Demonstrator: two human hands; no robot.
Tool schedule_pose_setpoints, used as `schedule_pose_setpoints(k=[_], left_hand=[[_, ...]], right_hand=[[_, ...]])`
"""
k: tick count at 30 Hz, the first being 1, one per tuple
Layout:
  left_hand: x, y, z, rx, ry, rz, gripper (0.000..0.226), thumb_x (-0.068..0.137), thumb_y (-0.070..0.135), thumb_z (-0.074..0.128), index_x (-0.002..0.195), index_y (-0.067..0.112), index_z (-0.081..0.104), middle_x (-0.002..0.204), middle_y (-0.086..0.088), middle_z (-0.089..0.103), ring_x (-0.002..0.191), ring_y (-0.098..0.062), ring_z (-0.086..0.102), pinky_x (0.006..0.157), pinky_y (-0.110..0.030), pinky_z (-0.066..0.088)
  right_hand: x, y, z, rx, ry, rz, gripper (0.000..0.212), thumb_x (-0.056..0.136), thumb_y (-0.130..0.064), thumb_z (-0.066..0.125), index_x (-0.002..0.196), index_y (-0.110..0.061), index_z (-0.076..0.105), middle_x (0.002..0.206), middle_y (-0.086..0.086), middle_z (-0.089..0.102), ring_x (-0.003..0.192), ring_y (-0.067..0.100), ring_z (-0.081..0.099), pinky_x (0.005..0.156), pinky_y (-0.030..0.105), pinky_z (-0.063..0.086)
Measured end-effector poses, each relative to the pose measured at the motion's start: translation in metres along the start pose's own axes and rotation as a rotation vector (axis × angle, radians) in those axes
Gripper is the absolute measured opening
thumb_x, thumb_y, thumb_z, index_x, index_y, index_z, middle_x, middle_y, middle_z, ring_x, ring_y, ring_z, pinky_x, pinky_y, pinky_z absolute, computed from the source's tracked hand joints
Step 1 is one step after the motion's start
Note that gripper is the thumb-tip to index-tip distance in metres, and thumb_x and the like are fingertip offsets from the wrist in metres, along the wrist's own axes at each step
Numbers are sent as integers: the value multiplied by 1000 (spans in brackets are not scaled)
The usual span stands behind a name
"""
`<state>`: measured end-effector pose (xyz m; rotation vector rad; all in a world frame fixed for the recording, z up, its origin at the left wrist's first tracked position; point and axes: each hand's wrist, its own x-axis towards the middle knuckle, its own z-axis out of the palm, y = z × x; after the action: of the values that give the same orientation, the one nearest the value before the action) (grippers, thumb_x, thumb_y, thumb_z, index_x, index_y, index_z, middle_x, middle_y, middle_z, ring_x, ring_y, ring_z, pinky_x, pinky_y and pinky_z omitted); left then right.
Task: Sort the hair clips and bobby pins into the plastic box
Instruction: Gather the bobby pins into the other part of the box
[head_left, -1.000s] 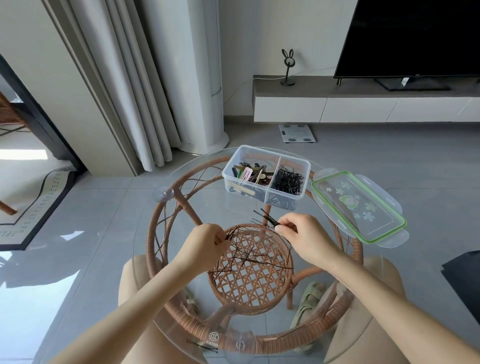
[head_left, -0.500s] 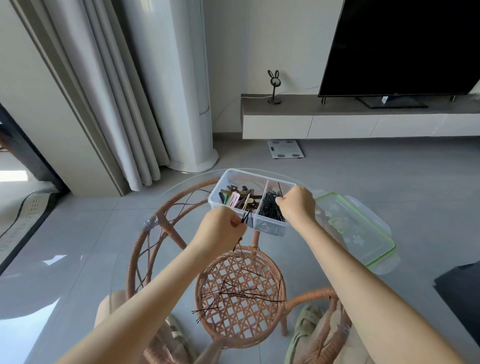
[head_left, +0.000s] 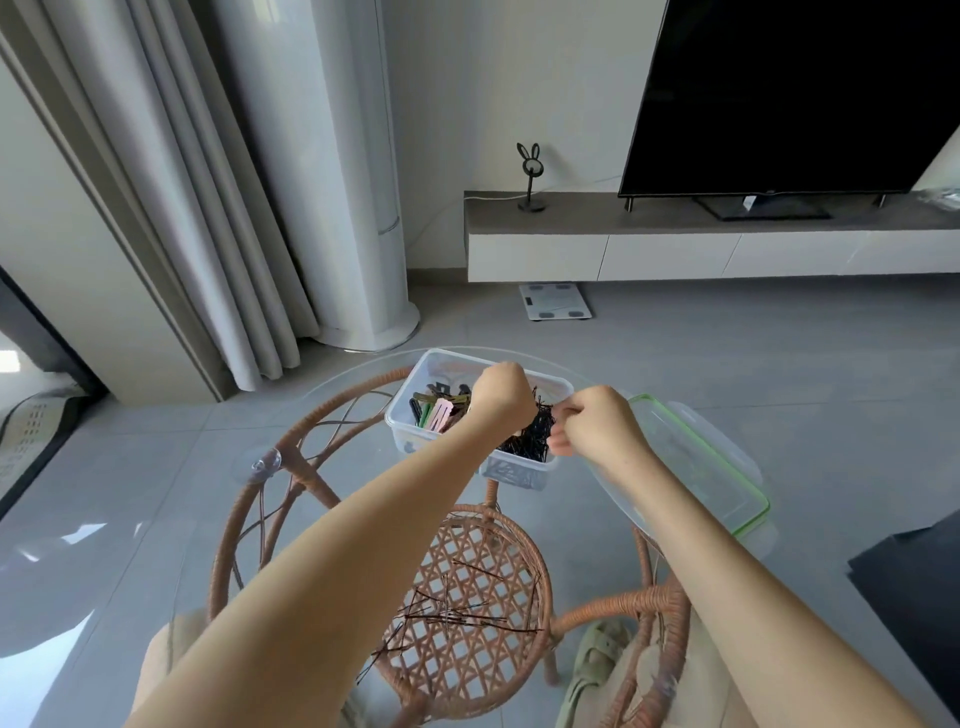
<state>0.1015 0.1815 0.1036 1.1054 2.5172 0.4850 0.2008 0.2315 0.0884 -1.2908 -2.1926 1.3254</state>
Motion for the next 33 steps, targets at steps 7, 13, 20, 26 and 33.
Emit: schedule_pose_setpoints(k=[7, 13, 20, 26, 33], left_hand=[[1, -3, -4, 120, -1, 99, 46, 93, 25, 50, 51, 9, 38, 52, -3, 47, 61, -25, 52, 55, -27, 45], [-60, -47, -21, 56, 93, 121, 38, 96, 28, 40, 74, 6, 60, 67, -6, 54, 61, -22, 49, 47, -25, 35], [-161, -135, 16, 251, -192, -145, 28, 95, 23, 42, 115, 6, 53, 108, -7, 63, 93, -21, 61, 81, -30, 52], [-171, -125, 39, 66, -134, -135, 24, 85, 13, 54, 107, 6, 59, 104, -8, 66, 92, -22, 64, 77, -30, 54], [-180, -142, 32, -26, -56, 10, 55, 77, 24, 68, 129, 22, 49, 123, 1, 54, 107, -15, 55, 90, -26, 51]], right_hand=[[-44, 16, -14, -32, 19, -102, 27, 90, -4, 45, 71, -10, 63, 71, 22, 69, 64, 36, 67, 71, 48, 58], [-94, 56, -4, -466, -160, -26, 34, 92, -22, 42, 80, 4, 59, 86, 23, 69, 72, 29, 69, 62, 30, 49], [-133, 64, 38, -501, -169, -41, 26, 90, -14, 51, 114, -5, 54, 107, 8, 64, 98, 24, 62, 81, 27, 47], [-131, 39, 79, -485, -180, -127, 20, 84, -5, 55, 103, -1, 58, 96, 8, 61, 86, 22, 58, 72, 26, 47], [-119, 45, 70, -477, -315, -249, 54, 84, -27, 62, 133, -13, 44, 132, 5, 48, 121, 20, 46, 102, 33, 41]])
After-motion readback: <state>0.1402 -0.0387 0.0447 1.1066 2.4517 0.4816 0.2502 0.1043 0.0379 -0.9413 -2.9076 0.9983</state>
